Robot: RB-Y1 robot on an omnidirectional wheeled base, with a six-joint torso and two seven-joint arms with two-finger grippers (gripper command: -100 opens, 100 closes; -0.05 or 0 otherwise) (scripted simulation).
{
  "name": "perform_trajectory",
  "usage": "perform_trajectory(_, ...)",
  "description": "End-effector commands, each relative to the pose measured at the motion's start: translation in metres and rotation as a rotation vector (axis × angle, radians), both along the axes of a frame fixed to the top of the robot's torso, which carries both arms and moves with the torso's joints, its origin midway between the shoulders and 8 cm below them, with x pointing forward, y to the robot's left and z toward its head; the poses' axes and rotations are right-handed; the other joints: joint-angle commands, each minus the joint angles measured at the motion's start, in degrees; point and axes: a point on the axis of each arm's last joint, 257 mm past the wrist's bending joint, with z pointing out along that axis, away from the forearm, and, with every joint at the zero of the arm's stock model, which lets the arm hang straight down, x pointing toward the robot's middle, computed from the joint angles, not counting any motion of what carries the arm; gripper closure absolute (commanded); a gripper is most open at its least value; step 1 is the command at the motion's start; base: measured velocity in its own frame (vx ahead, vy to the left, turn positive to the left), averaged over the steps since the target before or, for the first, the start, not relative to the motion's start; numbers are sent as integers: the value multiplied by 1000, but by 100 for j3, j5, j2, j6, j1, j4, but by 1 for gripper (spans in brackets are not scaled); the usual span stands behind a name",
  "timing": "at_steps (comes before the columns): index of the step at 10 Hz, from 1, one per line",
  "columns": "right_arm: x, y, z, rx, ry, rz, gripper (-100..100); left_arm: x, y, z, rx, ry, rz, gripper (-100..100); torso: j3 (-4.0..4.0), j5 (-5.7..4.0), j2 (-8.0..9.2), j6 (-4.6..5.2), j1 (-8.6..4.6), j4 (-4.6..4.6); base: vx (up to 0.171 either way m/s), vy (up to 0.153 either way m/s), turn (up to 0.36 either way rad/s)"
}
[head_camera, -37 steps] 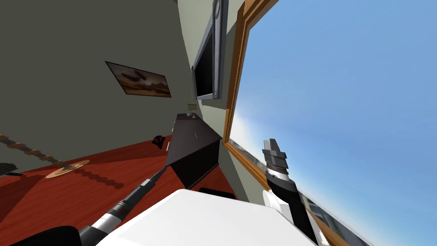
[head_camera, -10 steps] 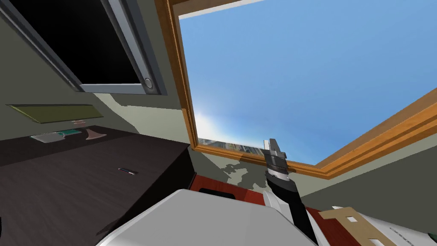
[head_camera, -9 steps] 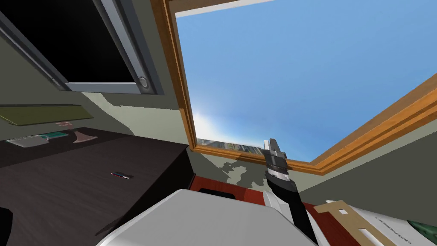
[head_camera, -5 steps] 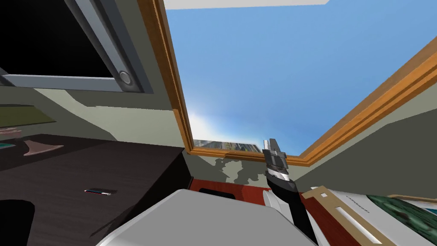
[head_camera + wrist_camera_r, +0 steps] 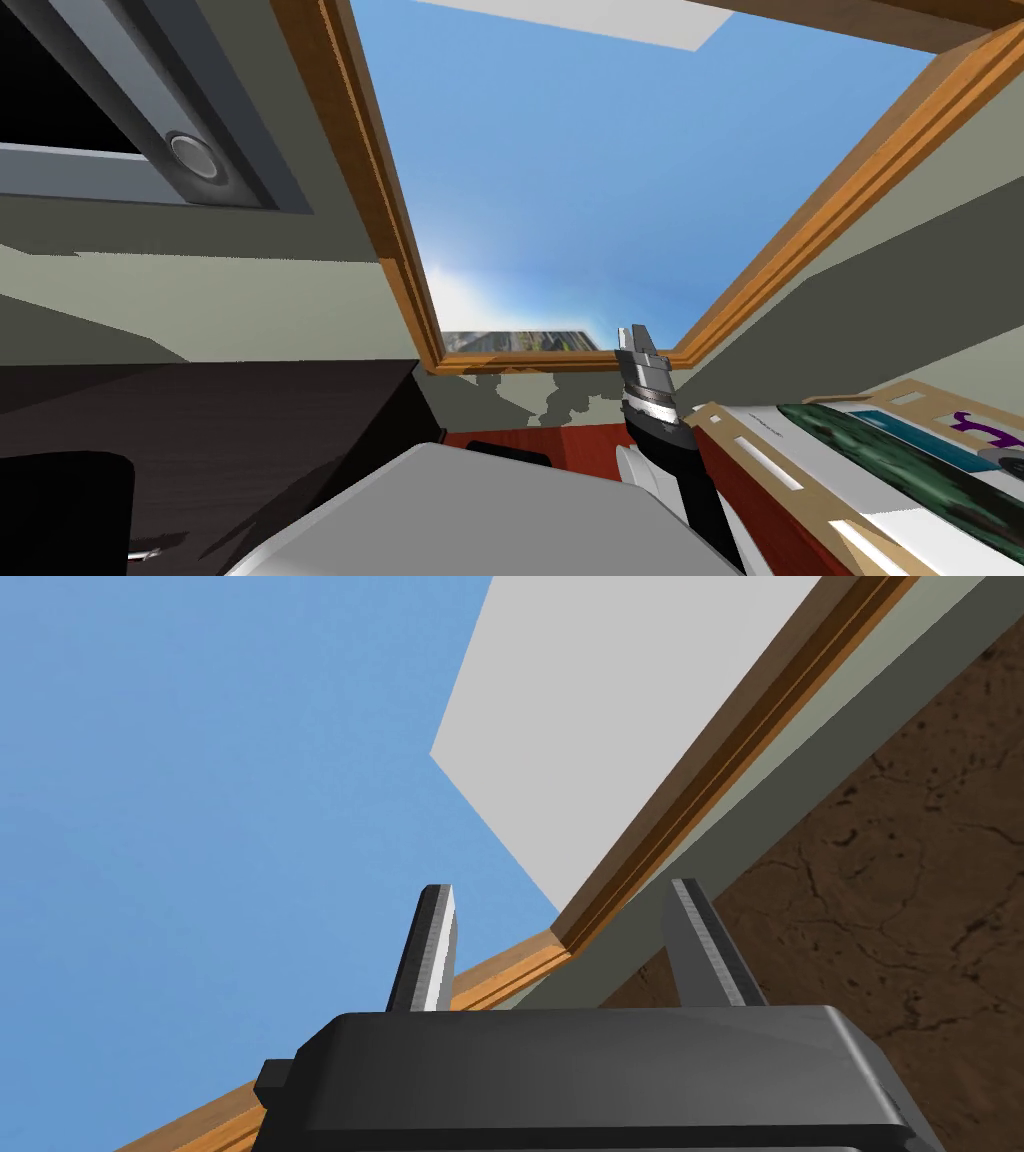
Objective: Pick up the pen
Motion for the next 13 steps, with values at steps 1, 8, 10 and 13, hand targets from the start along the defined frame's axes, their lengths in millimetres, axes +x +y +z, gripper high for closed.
perform_trajectory(1, 0, 0, 0, 0, 0, 0, 0, -2, 4, -1, 8, 30, -88, -100, 0, 0, 0, 0, 0, 0, 24, 63, -150)
perform_trajectory(8, 0, 0, 0, 0, 0, 0, 0, -5, 17, -6, 25, 94, -296, 0, 6, -5, 9, -4, -21, 3, 30, 66, -121)
perform_trajectory(10, 0, 0, 0, 0, 0, 0, 0, 9, 13, -19, 25, 90, -313, -100, 12, -7, 19, -5, -31, 5, -15, 16, 76)
perform_trajectory(13, 0, 0, 0, 0, 0, 0, 0, 22, 8, -31, 26, 88, -331, -100, 17, -7, 27, -4, -30, 7, -24, 19, 63)
